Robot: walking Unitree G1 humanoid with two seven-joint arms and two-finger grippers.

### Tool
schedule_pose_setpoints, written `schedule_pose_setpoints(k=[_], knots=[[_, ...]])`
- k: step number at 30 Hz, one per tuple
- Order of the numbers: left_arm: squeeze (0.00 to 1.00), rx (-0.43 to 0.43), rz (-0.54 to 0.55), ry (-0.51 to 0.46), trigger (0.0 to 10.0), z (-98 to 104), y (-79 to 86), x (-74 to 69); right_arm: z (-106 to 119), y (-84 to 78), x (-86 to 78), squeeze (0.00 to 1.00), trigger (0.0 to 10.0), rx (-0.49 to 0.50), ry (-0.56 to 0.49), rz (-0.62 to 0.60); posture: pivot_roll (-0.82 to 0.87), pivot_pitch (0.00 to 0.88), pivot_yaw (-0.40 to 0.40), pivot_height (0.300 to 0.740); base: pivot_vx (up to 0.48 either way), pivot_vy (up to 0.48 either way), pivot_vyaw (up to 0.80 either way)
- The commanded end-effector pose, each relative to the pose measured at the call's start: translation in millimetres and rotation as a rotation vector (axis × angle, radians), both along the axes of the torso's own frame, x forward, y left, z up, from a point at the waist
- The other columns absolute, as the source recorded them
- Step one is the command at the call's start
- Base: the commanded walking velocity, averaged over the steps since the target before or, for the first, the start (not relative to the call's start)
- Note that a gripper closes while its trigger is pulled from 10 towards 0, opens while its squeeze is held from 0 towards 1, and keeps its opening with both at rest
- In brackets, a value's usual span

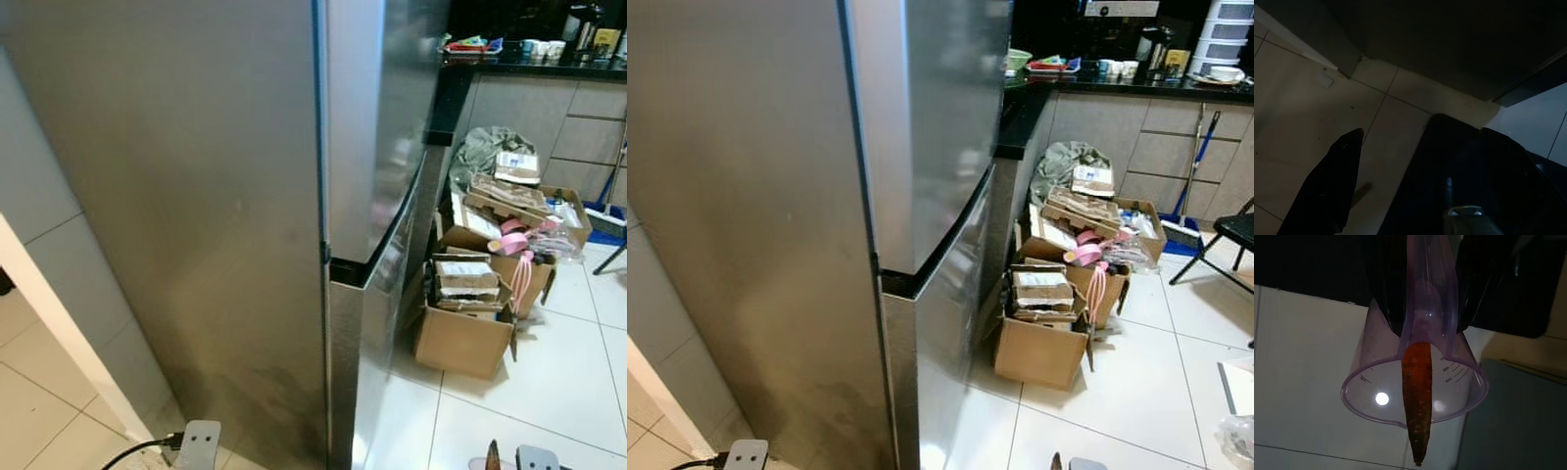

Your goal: Restocking fridge

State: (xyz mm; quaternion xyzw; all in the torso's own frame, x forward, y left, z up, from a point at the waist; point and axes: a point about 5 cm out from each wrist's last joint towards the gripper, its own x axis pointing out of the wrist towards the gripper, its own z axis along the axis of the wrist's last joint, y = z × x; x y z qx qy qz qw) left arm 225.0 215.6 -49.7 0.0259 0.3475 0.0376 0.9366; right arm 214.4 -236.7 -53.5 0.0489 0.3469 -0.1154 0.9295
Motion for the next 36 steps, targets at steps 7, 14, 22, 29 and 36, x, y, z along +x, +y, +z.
schedule_pose_setpoints(k=[7, 14, 22, 29, 36], knots=[[0.00, 0.007, -0.024, 0.005, 10.0, -1.2, -1.4, -2.1, -0.2, -1.2, -0.7, 0.00, 10.0, -0.005, 0.005, 0.002, -0.01, 0.083, 0.016, 0.740, 0.000, -0.264, 0.00], [0.00, 0.004, -0.022, 0.006, 10.0, -1.2, -2.1, -2.0, 0.3, -0.5, 0.0, 0.00, 10.0, -0.007, 0.000, 0.004, -0.01, 0.086, 0.016, 0.740, 0.000, -0.480, 0.00], [0.00, -0.003, 0.007, 0.004, 10.0, -1.7, -0.1, -3.6, 0.4, 0.3, 0.5, 0.00, 10.0, -0.006, -0.001, 0.008, -0.01, 0.086, 0.013, 0.740, 0.000, -0.360, 0.00], [0.00, -0.011, 0.027, 0.009, 10.0, -2.8, 1.3, -5.6, 0.3, -0.8, 0.1, 0.00, 10.0, -0.008, 0.003, 0.010, -0.01, 0.092, 0.010, 0.740, 0.000, 0.000, 0.00], [0.00, -0.012, 0.028, 0.009, 10.0, -2.7, 1.8, -5.7, 0.3, -1.4, 0.0, 0.00, 10.0, -0.008, 0.006, 0.008, -0.01, 0.095, 0.012, 0.740, 0.000, 0.000, 0.00]])
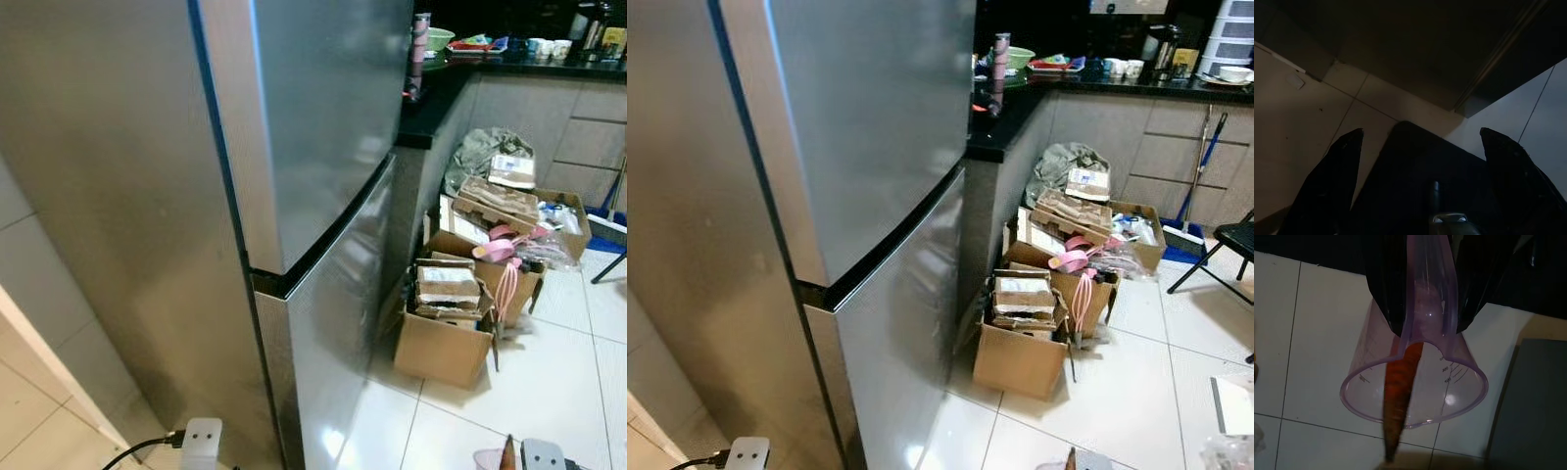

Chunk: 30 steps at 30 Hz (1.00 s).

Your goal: Restocking fridge

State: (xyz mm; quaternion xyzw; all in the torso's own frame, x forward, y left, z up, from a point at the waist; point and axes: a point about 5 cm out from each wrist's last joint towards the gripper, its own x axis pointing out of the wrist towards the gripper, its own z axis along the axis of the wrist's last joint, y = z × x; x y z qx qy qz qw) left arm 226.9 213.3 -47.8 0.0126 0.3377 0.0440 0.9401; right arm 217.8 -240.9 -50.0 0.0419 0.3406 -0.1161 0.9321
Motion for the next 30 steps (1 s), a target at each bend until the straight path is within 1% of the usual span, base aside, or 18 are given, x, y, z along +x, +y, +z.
schedule_pose_setpoints(k=[1, 5, 6, 8, 9, 10, 12, 13, 14, 17, 18, 19, 21, 22, 24, 25, 27, 30], knots=[[0.00, 0.010, 0.003, 0.032, 10.0, -4, 4.3, -7.2, -3, 2.9, -3.4, 0.00, 10.0, 0.009, 0.019, 0.004, -0.01, 0.097, 0.015, 0.740, 0.000, 0.000, 0.00], [0.00, 0.011, 0.001, 0.031, 10.0, -4, 4.4, -6.2, -3, 2.9, -3.2, 0.00, 10.0, 0.009, 0.020, 0.005, -0.01, 0.104, 0.015, 0.740, 0.000, 0.000, 0.00], [0.00, 0.004, -0.027, 0.001, 10.0, 1, 0.9, 1.3, -3, 2.8, -3.0, 0.00, 10.0, 0.007, 0.021, 0.007, -0.02, 0.108, 0.013, 0.740, 0.000, 0.000, 0.00], [0.00, 0.000, -0.099, -0.044, 10.0, 8, -6.0, 10.5, -3, 2.4, -3.0, 0.00, 10.0, 0.005, 0.023, 0.010, -0.01, 0.111, 0.009, 0.740, 0.000, 0.000, 0.00], [0.00, -0.005, -0.156, -0.074, 10.0, 13, -10.9, 15.9, -3, 2.3, -3.1, 0.00, 10.0, 0.004, 0.024, 0.011, -0.01, 0.111, 0.009, 0.740, 0.000, 0.000, 0.00], [0.00, -0.017, -0.251, -0.142, 0.7, 24, -18.7, 27.1, -3, 1.9, -3.4, 0.00, 10.0, 0.002, 0.025, 0.011, -0.01, 0.112, 0.011, 0.740, 0.000, 0.000, 0.00], [0.00, -0.017, -0.285, -0.176, 0.7, 30, -20.9, 32.2, -3, 1.6, -3.6, 0.00, 10.0, 0.001, 0.026, 0.011, -0.01, 0.112, 0.011, 0.740, 0.000, 0.000, 0.00], [0.00, 0.009, -0.275, -0.217, 0.0, 36, -18.4, 37.5, -3, 1.4, -3.6, 0.00, 10.0, 0.001, 0.026, 0.010, -0.01, 0.113, 0.014, 0.740, 0.000, 0.000, 0.00], [0.00, 0.009, -0.275, -0.217, 0.0, 36, -18.4, 37.5, -3, 1.4, -3.6, 0.00, 10.0, 0.001, 0.026, 0.010, -0.01, 0.113, 0.014, 0.740, 0.000, 0.000, 0.00], [0.00, 0.079, -0.204, -0.337, 0.0, 57, -9.5, 54.5, -3, -0.7, -4.6, 0.00, 10.0, -0.001, 0.025, 0.004, -0.01, 0.117, 0.011, 0.740, 0.000, 0.000, 0.00], [0.00, 0.079, -0.204, -0.337, 0.0, 57, -9.5, 54.5, -3, -0.7, -4.6, 0.00, 10.0, -0.001, 0.025, 0.004, -0.01, 0.117, 0.011, 0.740, 0.000, 0.000, 0.00], [0.00, 0.083, -0.183, -0.364, 0.0, 62, -8.1, 58.2, -3, -1.4, -5.1, 0.00, 10.0, -0.003, 0.026, 0.005, -0.02, 0.120, 0.005, 0.740, 0.000, 0.000, 0.00], [0.00, 0.072, -0.156, -0.419, 0.0, 71, -8.6, 65.0, -4, -2.9, -6.6, 0.00, 10.0, -0.005, 0.031, 0.005, -0.02, 0.120, 0.005, 0.740, 0.000, 0.000, 0.00], [0.00, 0.045, -0.156, -0.456, 0.0, 77, -11.9, 68.4, -4, -3.7, -7.5, 0.00, 10.0, -0.007, 0.034, 0.005, -0.02, 0.120, 0.005, 0.740, 0.000, 0.000, 0.00], [0.00, 0.045, -0.156, -0.456, 0.0, 77, -11.9, 68.4, -4, -3.7, -7.5, 0.00, 10.0, -0.007, 0.034, 0.005, -0.02, 0.120, 0.005, 0.740, 0.000, 0.000, 0.00], [0.00, 0.010, -0.177, -0.480, 0.0, 80, -16.1, 69.1, -4, -4.0, -7.8, 0.00, 10.0, -0.007, 0.035, 0.006, -0.02, 0.120, 0.005, 0.740, 0.000, 0.000, 0.00], [0.00, -0.021, -0.204, -0.497, 0.0, 82, -20.4, 68.7, -4, -4.3, -7.9, 0.00, 10.0, -0.008, 0.036, 0.007, -0.02, 0.130, -0.001, 0.740, 0.000, 0.000, 0.00], [0.00, -0.046, -0.224, -0.506, 0.0, 83, -24.2, 68.0, -4, -4.5, -7.7, 0.00, 10.0, -0.008, 0.036, 0.008, -0.02, 0.130, -0.001, 0.740, 0.000, 0.000, 0.00]])
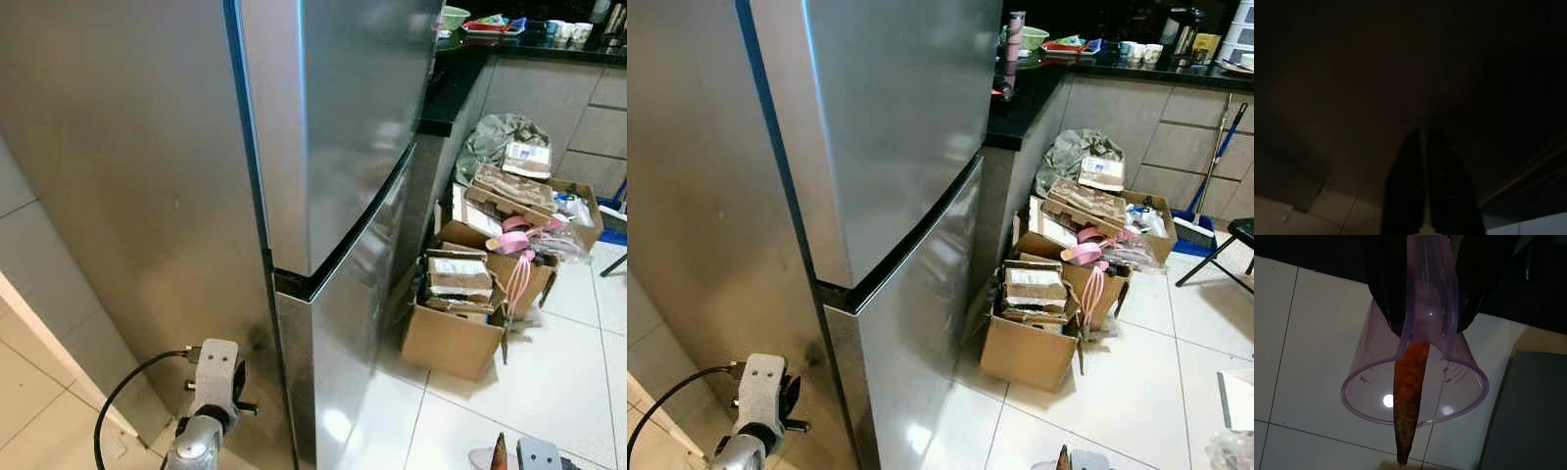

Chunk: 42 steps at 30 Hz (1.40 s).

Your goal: Restocking fridge

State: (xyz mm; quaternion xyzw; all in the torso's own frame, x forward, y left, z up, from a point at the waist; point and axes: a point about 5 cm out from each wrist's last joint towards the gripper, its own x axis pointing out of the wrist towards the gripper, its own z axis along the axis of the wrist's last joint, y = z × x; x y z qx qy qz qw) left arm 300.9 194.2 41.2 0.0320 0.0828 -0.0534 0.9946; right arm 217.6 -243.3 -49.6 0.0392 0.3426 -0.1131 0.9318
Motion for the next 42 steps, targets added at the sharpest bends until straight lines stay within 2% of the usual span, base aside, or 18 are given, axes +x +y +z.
schedule_pose_setpoints(k=[1, 2, 3, 8, 12, 13, 14, 20, 22, 25, 31, 38, 39, 42], knots=[[0.00, -0.060, -0.046, 0.009, 0.0, -5, -9.2, -5.9, -4, -2.1, -7.0, 0.00, 10.0, -0.006, 0.031, 0.002, -0.02, 0.133, -0.006, 0.740, 0.000, 0.000, 0.00], [0.00, -0.060, -0.046, 0.009, 0.0, -5, -9.2, -5.9, -4, -2.1, -7.0, 0.00, 10.0, -0.006, 0.031, 0.002, -0.02, 0.133, -0.006, 0.740, 0.000, 0.000, 0.00], [0.00, -0.096, -0.079, -0.003, 0.0, -3, -16.1, -5.6, -4, -2.0, -6.4, 0.00, 10.0, -0.008, 0.031, 0.005, -0.02, 0.133, -0.006, 0.740, 0.000, 0.000, 0.00], [0.00, -0.126, -0.151, -0.025, 0.0, 2, -32.2, -4.4, -3, -2.5, -5.9, 0.00, 10.0, -0.012, 0.033, 0.008, -0.02, 0.134, -0.009, 0.740, 0.000, 0.000, 0.00], [0.00, -0.136, -0.166, -0.037, 0.0, 5, -37.0, -2.7, -4, -3.0, -6.3, 0.00, 10.0, -0.015, 0.035, 0.009, -0.02, 0.138, -0.010, 0.740, 0.000, 0.000, 0.00], [0.00, -0.136, -0.181, -0.044, 6.4, 7, -40.0, -1.6, -4, -3.5, -6.7, 0.00, 10.0, -0.019, 0.037, 0.010, -0.02, 0.139, -0.009, 0.740, 0.000, 0.000, 0.00], [0.00, -0.145, -0.210, -0.051, 10.0, 10, -44.7, -0.4, -4, -3.9, -7.2, 0.00, 10.0, -0.022, 0.038, 0.011, -0.02, 0.139, -0.007, 0.740, 0.000, 0.000, 0.00], [0.00, -0.151, -0.321, -0.063, 10.0, 16, -58.5, 0.7, -4, -4.6, -8.3, 0.00, 10.0, -0.028, 0.040, 0.013, -0.03, 0.140, -0.004, 0.740, 0.000, 0.000, 0.00], [0.00, -0.138, -0.421, -0.060, 10.0, 20, -68.6, -0.5, -5, -4.9, -9.1, 0.00, 10.0, -0.030, 0.041, 0.011, -0.03, 0.138, -0.001, 0.740, 0.000, 0.000, 0.00], [0.00, -0.114, -0.454, -0.057, 10.0, 20, -70.9, -0.7, -5, -4.4, -9.6, 0.00, 10.0, -0.030, 0.042, 0.009, -0.03, 0.134, 0.003, 0.740, 0.000, 0.000, 0.00], [0.00, -0.089, -0.486, -0.046, 10.0, 20, -72.0, -1.4, -6, -2.8, -10.6, 0.00, 10.0, -0.028, 0.043, 0.006, -0.03, 0.131, 0.009, 0.740, 0.000, 0.000, 0.00], [0.02, -0.096, -0.456, -0.034, 10.0, 21, -73.4, 3.8, -7, -2.3, -12.0, 0.00, 10.0, -0.025, 0.042, 0.002, -0.03, 0.120, 0.013, 0.740, 0.000, 0.000, 0.00], [1.00, -0.119, -0.463, -0.036, 10.0, 23, -76.1, 5.8, -7, -3.0, -12.4, 0.00, 10.0, -0.026, 0.042, 0.001, -0.03, 0.119, 0.014, 0.740, 0.000, 0.000, 0.00], [1.00, -0.154, -0.505, -0.036, 10.0, 26, -81.2, 5.1, -7, -3.6, -12.8, 0.00, 10.0, -0.026, 0.042, 0.000, -0.03, 0.117, 0.014, 0.740, 0.000, 0.000, 0.00]])
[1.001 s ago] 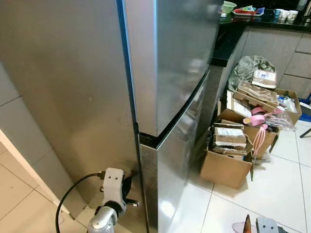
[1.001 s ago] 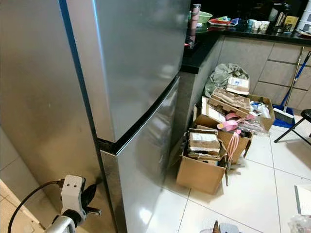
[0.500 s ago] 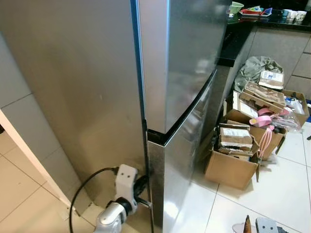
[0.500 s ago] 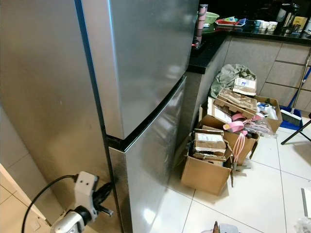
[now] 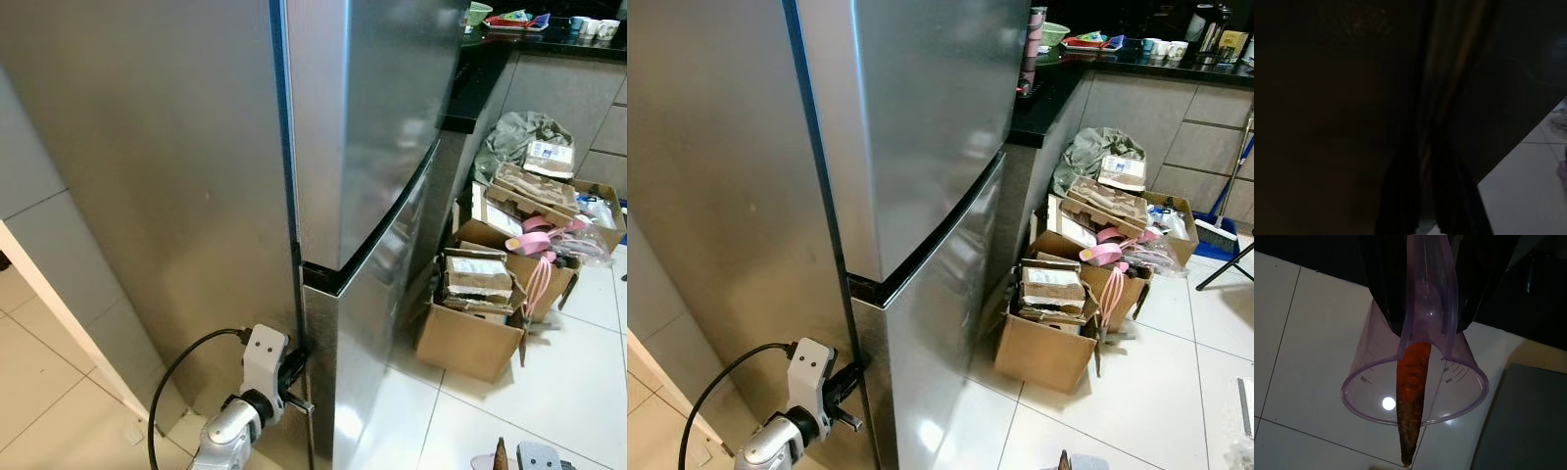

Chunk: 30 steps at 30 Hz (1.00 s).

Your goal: Restocking fridge

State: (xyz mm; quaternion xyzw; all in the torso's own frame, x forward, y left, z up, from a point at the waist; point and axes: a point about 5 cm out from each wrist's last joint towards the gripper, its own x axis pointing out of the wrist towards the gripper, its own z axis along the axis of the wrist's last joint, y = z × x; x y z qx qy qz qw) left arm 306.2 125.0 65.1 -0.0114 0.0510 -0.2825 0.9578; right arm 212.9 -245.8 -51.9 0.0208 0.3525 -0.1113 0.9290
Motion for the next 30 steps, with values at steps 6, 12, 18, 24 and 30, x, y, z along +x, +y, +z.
schedule_pose_setpoints(k=[6, 12, 18, 24, 30], knots=[[1.00, -0.053, -0.230, 0.052, 10.0, 1, -29.6, -12.3, -5, -2.2, -9.7, 0.00, 10.0, 0.010, 0.028, -0.012, -0.03, 0.116, 0.014, 0.740, 0.000, 0.000, 0.00], [1.00, -0.156, -0.632, 0.278, 10.0, -1, -53.0, -50.9, -8, 2.9, -10.9, 0.00, 10.0, 0.057, 0.039, 0.012, -0.03, 0.117, 0.017, 0.740, 0.000, 0.000, 0.00], [0.00, -0.217, -0.594, 0.302, 10.0, 0, -46.3, -51.4, -8, 6.6, -10.3, 0.00, 10.0, 0.070, 0.038, 0.022, -0.03, 0.117, 0.018, 0.740, 0.000, 0.000, 0.00], [0.00, -0.267, -0.496, 0.317, 10.0, 2, -30.7, -47.8, -9, 11.3, -9.1, 0.00, 10.0, 0.085, 0.045, 0.063, -0.03, 0.118, 0.016, 0.740, 0.000, 0.000, 0.00], [0.00, 0.138, 0.077, 0.390, 10.0, -45, 29.3, -29.3, -3, 33.1, 5.9, 0.00, 10.0, 0.103, -0.010, 0.254, -0.02, 0.120, 0.020, 0.740, 0.000, 0.000, 0.00]])
